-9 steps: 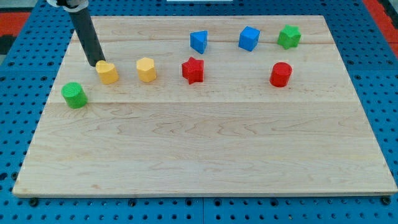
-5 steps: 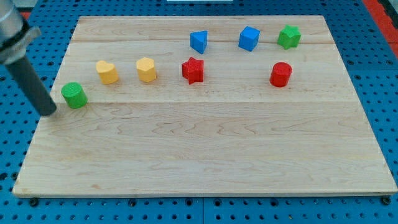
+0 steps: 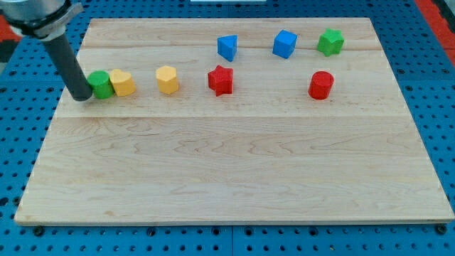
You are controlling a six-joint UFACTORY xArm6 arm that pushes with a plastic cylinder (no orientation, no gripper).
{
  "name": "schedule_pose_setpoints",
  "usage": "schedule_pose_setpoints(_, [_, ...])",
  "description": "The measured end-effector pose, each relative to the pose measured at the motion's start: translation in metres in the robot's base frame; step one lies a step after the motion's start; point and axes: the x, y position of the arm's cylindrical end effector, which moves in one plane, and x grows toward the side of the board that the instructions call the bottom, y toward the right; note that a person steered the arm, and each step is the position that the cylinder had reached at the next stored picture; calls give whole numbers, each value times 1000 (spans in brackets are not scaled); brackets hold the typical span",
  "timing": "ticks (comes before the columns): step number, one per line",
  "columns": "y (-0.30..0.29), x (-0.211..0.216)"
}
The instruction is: Slide the green circle parallel left of the triangle
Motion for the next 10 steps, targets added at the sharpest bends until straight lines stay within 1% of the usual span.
schedule_pose_setpoints(1, [0,-31])
schedule_pose_setpoints(2, [-2,-20])
schedule_pose_setpoints(3, [12,-21])
schedule_pose_setpoints(4, [23,-76])
schedule_pose_setpoints(5, [45,-96])
schedule_pose_setpoints(6, [26,-82])
schedule_pose_setpoints(7, [-6,-44])
schedule_pose_setpoints(8, [25,-41])
schedule_pose_setpoints(9, [32,-60])
schedule_pose_setpoints(10, [58,-63])
